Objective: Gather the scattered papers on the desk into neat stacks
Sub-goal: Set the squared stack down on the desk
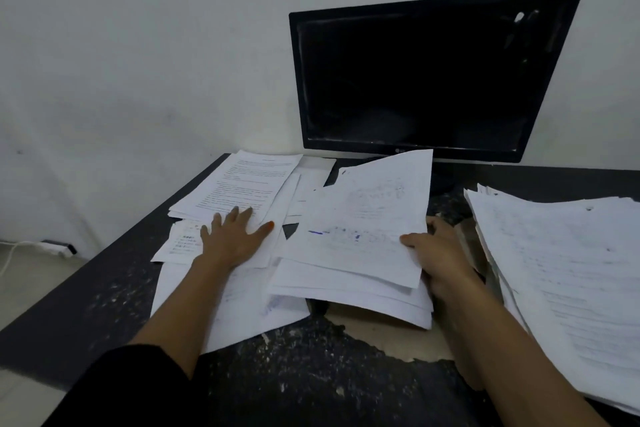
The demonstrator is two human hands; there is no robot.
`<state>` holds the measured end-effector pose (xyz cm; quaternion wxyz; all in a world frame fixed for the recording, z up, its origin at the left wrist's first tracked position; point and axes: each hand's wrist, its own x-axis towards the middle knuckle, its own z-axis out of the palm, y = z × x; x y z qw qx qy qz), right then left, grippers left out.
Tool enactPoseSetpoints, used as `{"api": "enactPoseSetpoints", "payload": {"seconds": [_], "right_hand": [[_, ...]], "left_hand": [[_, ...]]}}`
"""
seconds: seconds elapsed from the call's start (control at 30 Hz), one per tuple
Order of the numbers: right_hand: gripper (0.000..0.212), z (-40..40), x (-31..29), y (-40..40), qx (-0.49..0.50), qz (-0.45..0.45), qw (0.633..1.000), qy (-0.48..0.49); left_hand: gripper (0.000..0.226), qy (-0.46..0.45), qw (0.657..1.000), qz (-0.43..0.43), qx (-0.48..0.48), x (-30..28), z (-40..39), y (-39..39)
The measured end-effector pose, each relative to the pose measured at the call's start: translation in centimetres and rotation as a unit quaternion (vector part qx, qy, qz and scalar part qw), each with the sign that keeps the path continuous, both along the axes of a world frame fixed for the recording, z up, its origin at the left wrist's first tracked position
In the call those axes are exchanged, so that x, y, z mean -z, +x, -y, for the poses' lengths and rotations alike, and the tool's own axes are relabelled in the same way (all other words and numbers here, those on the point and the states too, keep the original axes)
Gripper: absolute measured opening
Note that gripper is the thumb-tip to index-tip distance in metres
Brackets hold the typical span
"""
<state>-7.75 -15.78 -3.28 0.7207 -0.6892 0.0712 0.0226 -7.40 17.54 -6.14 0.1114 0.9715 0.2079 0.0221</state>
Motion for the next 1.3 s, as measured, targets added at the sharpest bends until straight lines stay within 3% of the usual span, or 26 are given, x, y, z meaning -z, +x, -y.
{"api": "enactPoseSetpoints", "payload": {"seconds": [0.17,0.33,0.4,0.47,0.57,0.6,0.7,0.83,0.9,1.03,1.13,1.3], "right_hand": [[0.029,-0.2,0.3,0.2,-0.002,-0.015,1.000,0.020],[0.037,-0.4,0.2,0.1,-0.028,-0.044,0.998,0.025],[0.037,-0.5,0.1,-0.3,-0.037,-0.043,0.998,0.025],[0.036,-0.8,-0.1,-0.6,-0.042,-0.041,0.998,0.023],[0.033,-1.4,-0.1,-0.9,-0.051,-0.029,0.998,0.001],[0.034,-1.7,-0.2,-1.0,-0.059,-0.024,0.998,-0.004],[0.034,-3.4,-0.4,-0.7,-0.090,-0.018,0.996,-0.018],[0.034,-7.4,-1.2,1.0,-0.123,-0.011,0.990,-0.069],[0.031,-9.1,-1.2,1.7,-0.135,0.010,0.978,-0.160],[0.046,-12.1,-1.6,1.5,-0.174,0.029,0.920,-0.351],[0.048,-13.2,-2.5,1.5,-0.190,0.017,0.928,-0.321],[0.076,-13.4,-4.0,1.2,-0.184,-0.103,0.962,-0.171]], "left_hand": [[0.068,0.048,0.999,-0.006,0.013,-0.3,2.2,-2.7],[0.044,0.118,0.984,-0.019,0.134,-2.9,4.1,-6.9],[0.040,0.062,0.982,0.021,0.179,-2.9,3.8,-8.2],[0.027,-0.110,0.976,0.104,0.157,-2.7,2.8,-8.8],[0.024,-0.290,0.933,0.187,0.102,-2.7,1.1,-8.7],[0.021,-0.295,0.922,0.239,0.070,-2.6,0.6,-8.8],[0.023,-0.182,0.927,0.327,-0.032,-0.6,-1.4,-8.7],[0.047,-0.113,0.960,0.235,-0.099,0.5,-2.6,-8.4],[0.054,-0.079,0.977,0.171,-0.102,0.6,-2.4,-8.2],[0.050,-0.091,0.970,0.198,-0.107,0.4,-2.2,-8.4],[0.049,-0.176,0.946,0.233,-0.141,0.1,-2.3,-8.4],[0.049,-0.263,0.914,0.265,-0.156,0.2,-2.8,-8.2]]}}
